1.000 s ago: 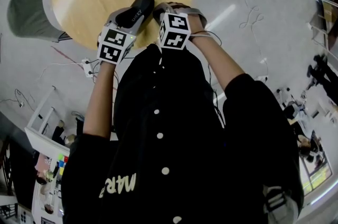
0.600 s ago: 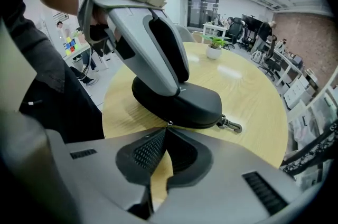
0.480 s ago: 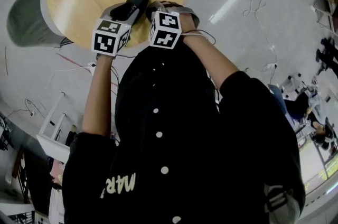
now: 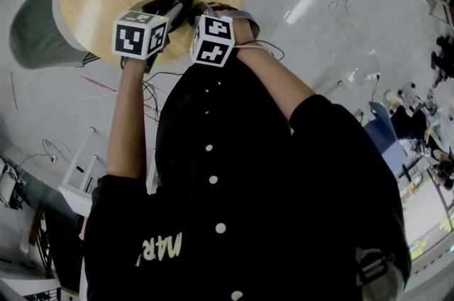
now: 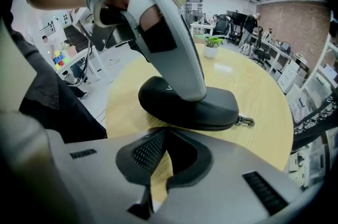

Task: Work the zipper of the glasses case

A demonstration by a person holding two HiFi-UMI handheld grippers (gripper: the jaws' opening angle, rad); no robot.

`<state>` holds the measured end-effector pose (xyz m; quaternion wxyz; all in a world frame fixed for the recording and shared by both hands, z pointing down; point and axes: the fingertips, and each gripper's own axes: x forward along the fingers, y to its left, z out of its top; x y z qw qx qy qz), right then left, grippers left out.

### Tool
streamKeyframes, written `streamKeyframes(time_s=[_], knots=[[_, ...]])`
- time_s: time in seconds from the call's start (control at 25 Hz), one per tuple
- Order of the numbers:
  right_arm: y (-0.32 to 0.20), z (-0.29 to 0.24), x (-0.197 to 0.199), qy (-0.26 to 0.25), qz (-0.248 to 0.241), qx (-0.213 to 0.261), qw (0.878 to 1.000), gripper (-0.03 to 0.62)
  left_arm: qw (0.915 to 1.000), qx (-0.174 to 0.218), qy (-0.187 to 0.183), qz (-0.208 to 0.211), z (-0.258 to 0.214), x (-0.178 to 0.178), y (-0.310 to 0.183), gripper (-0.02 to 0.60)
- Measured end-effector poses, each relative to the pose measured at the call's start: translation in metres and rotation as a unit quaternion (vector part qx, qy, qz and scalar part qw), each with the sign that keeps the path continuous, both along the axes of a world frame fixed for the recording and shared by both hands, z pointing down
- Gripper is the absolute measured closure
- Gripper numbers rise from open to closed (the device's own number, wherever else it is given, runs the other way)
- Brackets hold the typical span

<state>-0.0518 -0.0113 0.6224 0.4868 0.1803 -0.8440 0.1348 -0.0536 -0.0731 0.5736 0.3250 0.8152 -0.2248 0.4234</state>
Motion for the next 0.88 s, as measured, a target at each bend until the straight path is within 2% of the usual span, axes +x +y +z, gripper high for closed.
streamKeyframes(time_s=[0.2, 0.6, 0.88], knots=[[0.004, 0.001, -0.009, -0.004, 0.015, -0.001, 1.0, 0.588, 0.9998, -0.021, 0.006, -0.001, 0.001, -0.003, -0.001, 0.433], [0.026, -0.001, -0.034, -0.016, 0.026, -0.016, 0.999, 0.586, 0.9998, -0.011, 0.017, -0.007, 0.001, -0.003, 0.0, 0.434], [0.033, 0.001, -0.055, -0.023, 0.053, -0.025, 0.998, 0.586, 0.9997, -0.01, 0.02, -0.007, 0.0, -0.004, 0.0, 0.434]])
